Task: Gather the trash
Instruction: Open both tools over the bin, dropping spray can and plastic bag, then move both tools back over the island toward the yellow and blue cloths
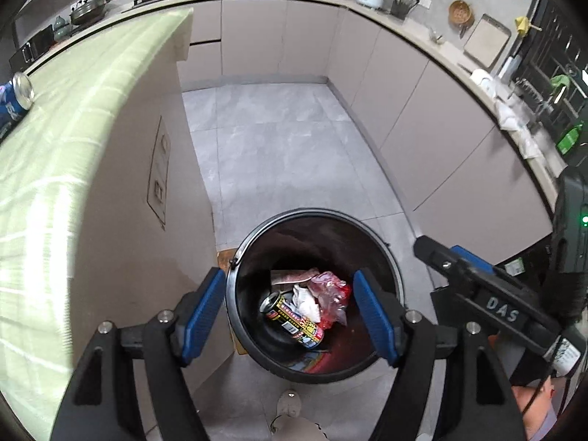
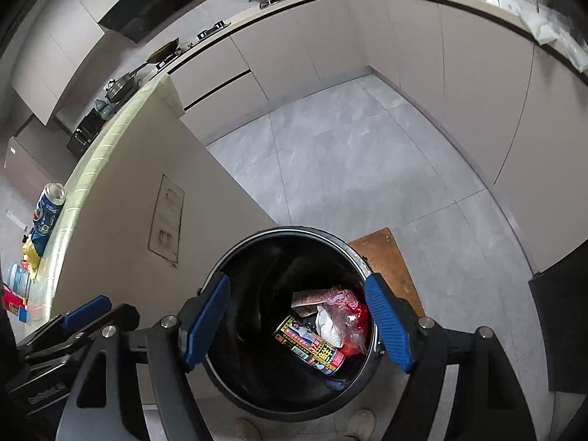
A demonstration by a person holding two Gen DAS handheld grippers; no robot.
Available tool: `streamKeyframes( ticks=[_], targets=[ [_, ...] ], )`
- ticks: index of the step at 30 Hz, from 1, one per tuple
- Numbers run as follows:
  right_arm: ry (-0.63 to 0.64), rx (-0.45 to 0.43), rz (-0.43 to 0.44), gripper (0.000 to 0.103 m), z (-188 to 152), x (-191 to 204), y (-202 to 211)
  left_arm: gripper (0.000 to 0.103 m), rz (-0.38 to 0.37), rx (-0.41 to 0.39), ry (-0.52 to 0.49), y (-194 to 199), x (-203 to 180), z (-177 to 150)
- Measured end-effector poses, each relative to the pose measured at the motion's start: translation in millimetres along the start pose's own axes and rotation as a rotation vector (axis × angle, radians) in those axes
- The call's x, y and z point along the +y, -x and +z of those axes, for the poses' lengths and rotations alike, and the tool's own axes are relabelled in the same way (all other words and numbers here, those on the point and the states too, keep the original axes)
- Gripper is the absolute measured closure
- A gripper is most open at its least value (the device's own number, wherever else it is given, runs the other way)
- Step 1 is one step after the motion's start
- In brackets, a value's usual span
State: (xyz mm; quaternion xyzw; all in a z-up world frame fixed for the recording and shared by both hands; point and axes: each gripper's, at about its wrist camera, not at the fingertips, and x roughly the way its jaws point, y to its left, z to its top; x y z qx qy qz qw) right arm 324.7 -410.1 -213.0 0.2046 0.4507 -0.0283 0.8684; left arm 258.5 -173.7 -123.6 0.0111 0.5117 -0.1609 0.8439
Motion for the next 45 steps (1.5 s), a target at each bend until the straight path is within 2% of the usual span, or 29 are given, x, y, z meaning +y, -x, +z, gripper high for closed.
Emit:
streamKeyframes(
  ticks=[4,8,15,20,26,35,40,45],
  targets=[
    [0.007,-0.036,0.0,0.025,-1,23,26,0.03,-0.042,-0.024,-0.015,35,7,5],
    [0.012,-0.076,-0.007,0.025,-3,55,53,0.03,-0.059,-0.054,-0.028,58,31,15],
    [0.019,-0.112,-0.005,0.025,-13,121,81,0.03,-0.057,-0.102,-0.02,101,94,15],
    [0.067,-0.123,0.006,0.025,-25,190,90,0.03,-0.038,-0.135,-0.002,123,146,8],
    [0.127,-0.134,0.03,0.025,-46,283,85,0.03,-0.018,-0.145,0.056,146,227,-7],
    [0.145,-0.123,0.071,0.025,-89,401,59,0.03,0.059,-0.16,0.113,178,353,-33],
    [0.173,-0.091,0.089,0.025,-105,446,45,0.03,0.108,-0.147,0.173,183,405,-38],
    [0.229,-0.068,0.101,0.025,-101,480,31,0.03,0.129,-0.155,0.235,181,447,-34]
  ],
)
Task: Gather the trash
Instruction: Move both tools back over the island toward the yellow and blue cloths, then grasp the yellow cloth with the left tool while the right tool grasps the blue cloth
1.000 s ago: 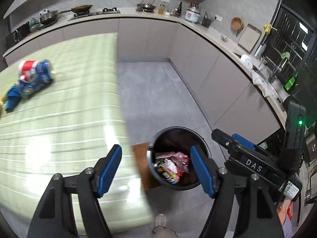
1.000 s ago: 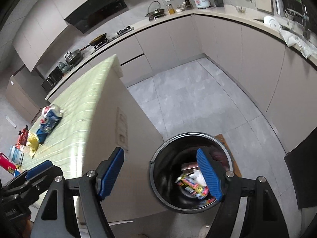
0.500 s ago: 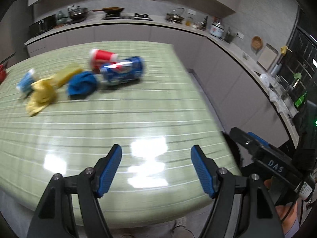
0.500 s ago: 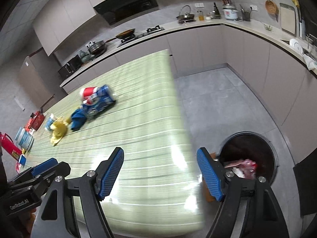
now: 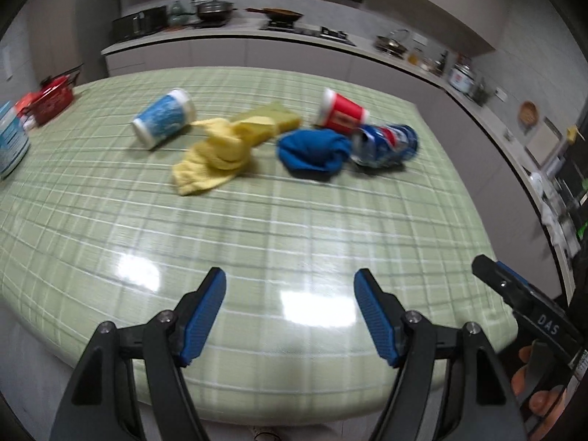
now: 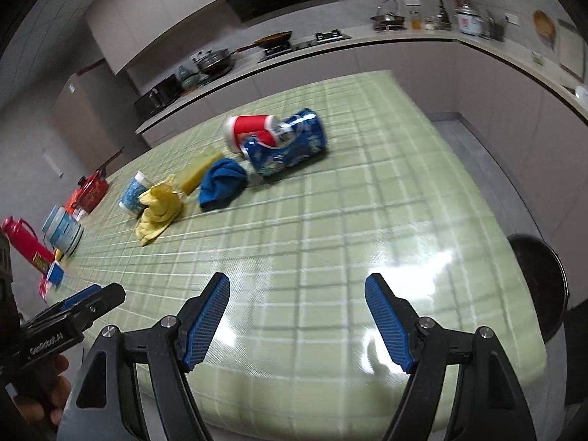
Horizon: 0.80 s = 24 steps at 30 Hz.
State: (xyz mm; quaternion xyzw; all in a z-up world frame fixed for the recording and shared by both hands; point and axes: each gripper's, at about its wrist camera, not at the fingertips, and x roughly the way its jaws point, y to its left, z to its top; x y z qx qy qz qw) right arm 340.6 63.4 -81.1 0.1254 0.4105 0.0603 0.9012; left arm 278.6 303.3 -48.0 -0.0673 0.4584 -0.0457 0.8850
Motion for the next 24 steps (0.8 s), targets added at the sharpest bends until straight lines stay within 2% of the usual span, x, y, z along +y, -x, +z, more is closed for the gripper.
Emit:
streamKeyframes(
  ticks=[6,11,15,24],
  targets=[
    [0.058,0.001,0.055,0.025,25,20,-30,0.03,0.045,0.004,0.075,-17,30,21],
    [0.076,0.006,0.129,0.025,46,31,-57,0.03,0.121,-0.004,0.076,-34,38,39],
    [0.118,0.023,0.141,0.025,59,36,-73,0.03,0.13,-0.013,0.098,-42,41,51],
    [0.115,0.036,0.131,0.025,77,49,-99,0.03,0.118,-0.002,0.035,-65,46,81]
  ],
)
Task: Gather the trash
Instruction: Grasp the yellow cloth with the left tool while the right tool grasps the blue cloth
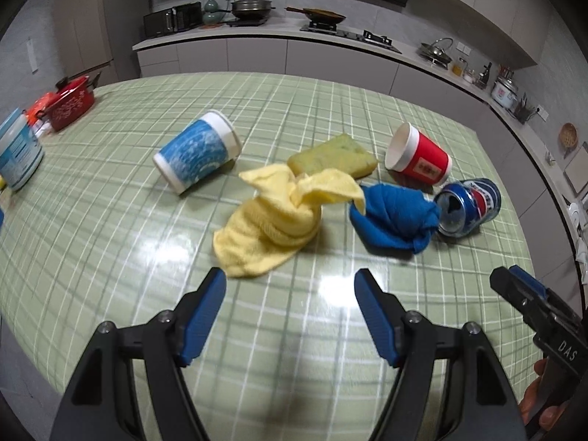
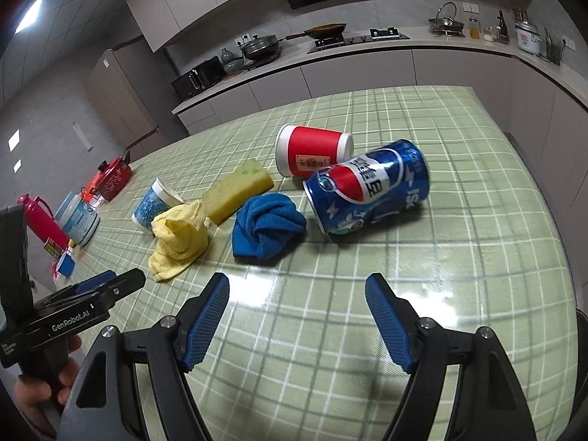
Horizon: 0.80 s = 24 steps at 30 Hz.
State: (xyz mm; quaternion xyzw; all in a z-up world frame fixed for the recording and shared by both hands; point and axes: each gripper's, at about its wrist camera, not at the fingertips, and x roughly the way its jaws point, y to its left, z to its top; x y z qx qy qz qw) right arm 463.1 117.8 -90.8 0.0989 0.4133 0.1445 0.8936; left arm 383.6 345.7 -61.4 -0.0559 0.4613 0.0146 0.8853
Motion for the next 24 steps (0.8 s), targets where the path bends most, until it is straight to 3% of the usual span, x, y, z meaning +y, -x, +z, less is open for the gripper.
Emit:
streamKeyframes(
  ticks=[13,24],
  targets=[
    [-0.008,0.032,-0.053,0.024,28,48,-60,0.03,-0.066,0.039,-0.085,-48,18,42],
    [-0.088,0.096,-0.079,0.024,28,39,-103,0.03,-0.095,0.082,-0.114,-74,17,46]
  ],
)
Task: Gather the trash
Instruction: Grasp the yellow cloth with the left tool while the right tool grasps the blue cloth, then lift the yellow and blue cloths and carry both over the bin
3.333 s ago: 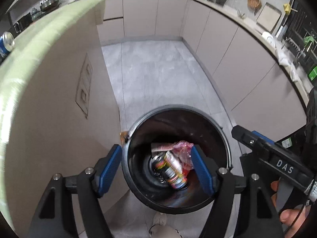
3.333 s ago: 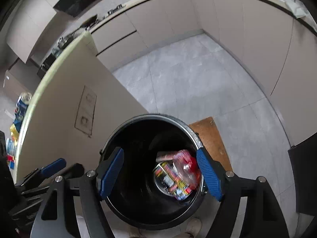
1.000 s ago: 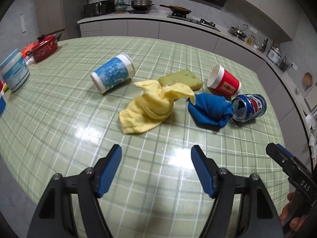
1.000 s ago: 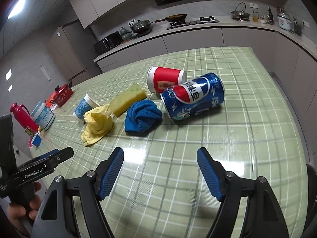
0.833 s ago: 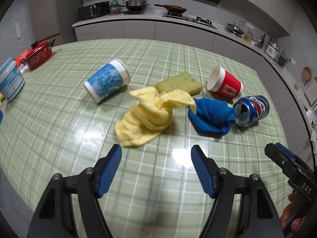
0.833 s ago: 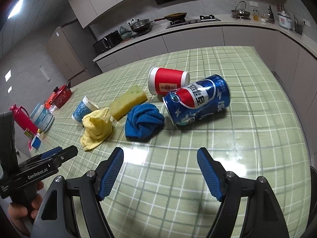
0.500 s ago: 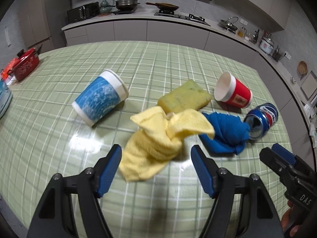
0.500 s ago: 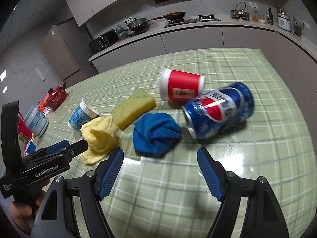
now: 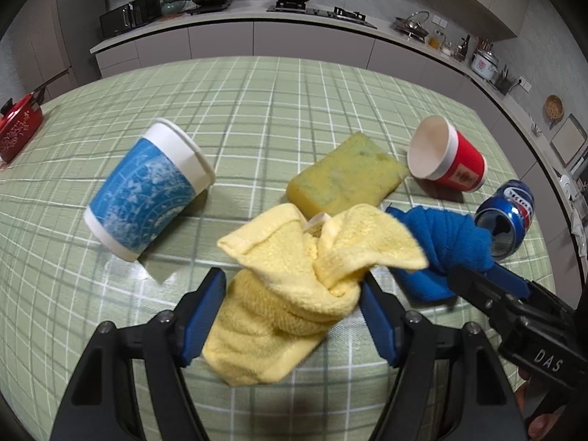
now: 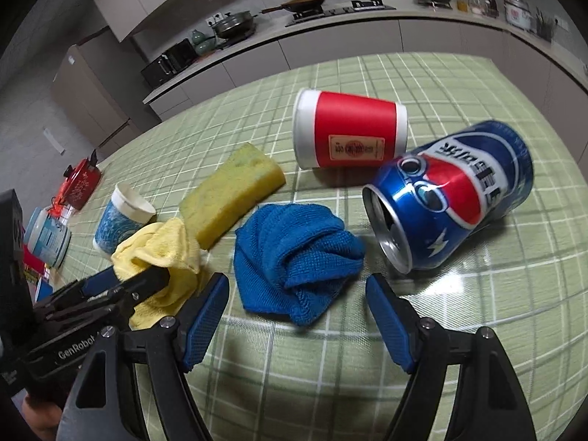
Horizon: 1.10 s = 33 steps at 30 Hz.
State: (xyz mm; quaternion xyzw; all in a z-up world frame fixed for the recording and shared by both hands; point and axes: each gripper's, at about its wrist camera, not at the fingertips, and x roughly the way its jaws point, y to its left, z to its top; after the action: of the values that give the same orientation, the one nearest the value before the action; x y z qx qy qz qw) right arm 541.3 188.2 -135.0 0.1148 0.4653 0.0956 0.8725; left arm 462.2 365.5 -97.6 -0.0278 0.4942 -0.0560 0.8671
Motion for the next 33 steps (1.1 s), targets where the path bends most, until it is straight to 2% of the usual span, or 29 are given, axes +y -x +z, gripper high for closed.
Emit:
streamKeyframes(
  ticks=[3,8,10,12,17,21,33],
  targets=[
    [-0.015,0.004,0.001,0.024,2,1,-7,0.03,-0.027,-0.003,0.004,-2,3,-1],
    [-0.02,-0.02,-0.008,0.024,4,2,-12,0.049,-0.059,-0.01,-0.013,-1,1,-2],
    [-0.019,-0.026,-0.004,0.027,5,5,-15,0.053,-0.063,-0.012,-0.02,0,0,-3],
    [-0.001,-0.023,-0.01,0.062,5,7,-18,0.055,-0.073,-0.014,-0.014,0,1,-3],
    [0.034,-0.02,-0.001,0.067,2,13,-20,0.06,-0.08,-0.014,-0.009,2,5,-2],
    [0.049,-0.034,0.009,0.068,-1,15,-11,0.06,-0.08,-0.033,-0.005,14,4,-4],
    [0.033,-0.09,0.047,0.068,-16,-10,44,0.06,-0.06,-0.074,0.007,49,-20,-22]
  ],
)
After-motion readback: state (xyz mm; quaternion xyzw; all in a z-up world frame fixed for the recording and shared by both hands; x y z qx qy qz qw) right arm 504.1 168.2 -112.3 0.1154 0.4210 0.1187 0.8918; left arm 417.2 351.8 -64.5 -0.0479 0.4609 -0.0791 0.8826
